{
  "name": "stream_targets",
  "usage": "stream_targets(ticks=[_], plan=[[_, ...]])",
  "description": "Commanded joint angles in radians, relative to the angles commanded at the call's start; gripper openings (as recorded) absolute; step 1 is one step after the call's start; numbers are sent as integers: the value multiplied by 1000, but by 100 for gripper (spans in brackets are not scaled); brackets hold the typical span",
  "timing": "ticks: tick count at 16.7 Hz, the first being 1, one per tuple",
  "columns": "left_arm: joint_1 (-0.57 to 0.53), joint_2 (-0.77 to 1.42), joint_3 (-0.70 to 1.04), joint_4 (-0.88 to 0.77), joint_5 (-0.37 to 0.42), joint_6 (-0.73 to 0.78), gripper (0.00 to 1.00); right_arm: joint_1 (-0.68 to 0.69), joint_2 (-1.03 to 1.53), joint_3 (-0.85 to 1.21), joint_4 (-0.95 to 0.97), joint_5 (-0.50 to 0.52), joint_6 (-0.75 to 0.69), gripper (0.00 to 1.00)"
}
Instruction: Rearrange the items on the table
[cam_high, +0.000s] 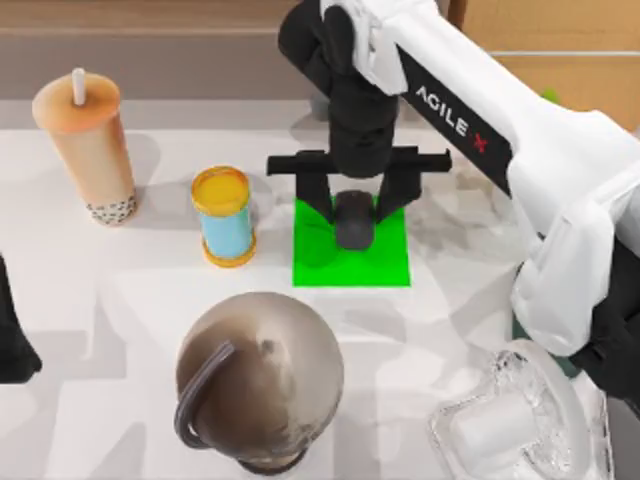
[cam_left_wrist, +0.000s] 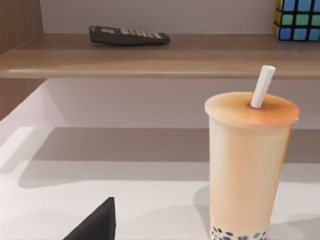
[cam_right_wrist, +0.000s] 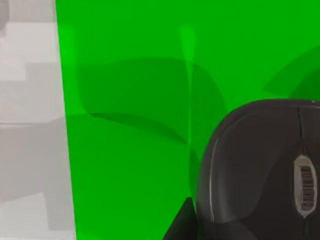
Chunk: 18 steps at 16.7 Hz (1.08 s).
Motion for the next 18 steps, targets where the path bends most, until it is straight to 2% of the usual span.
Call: stream_targets(ticks=[15, 18], plan=[[0, 0, 0, 0, 0, 0, 100, 1, -56, -153, 96, -1, 0, 0], [0, 0, 0, 0, 0, 0, 100, 1, -56, -153, 96, -1, 0, 23]])
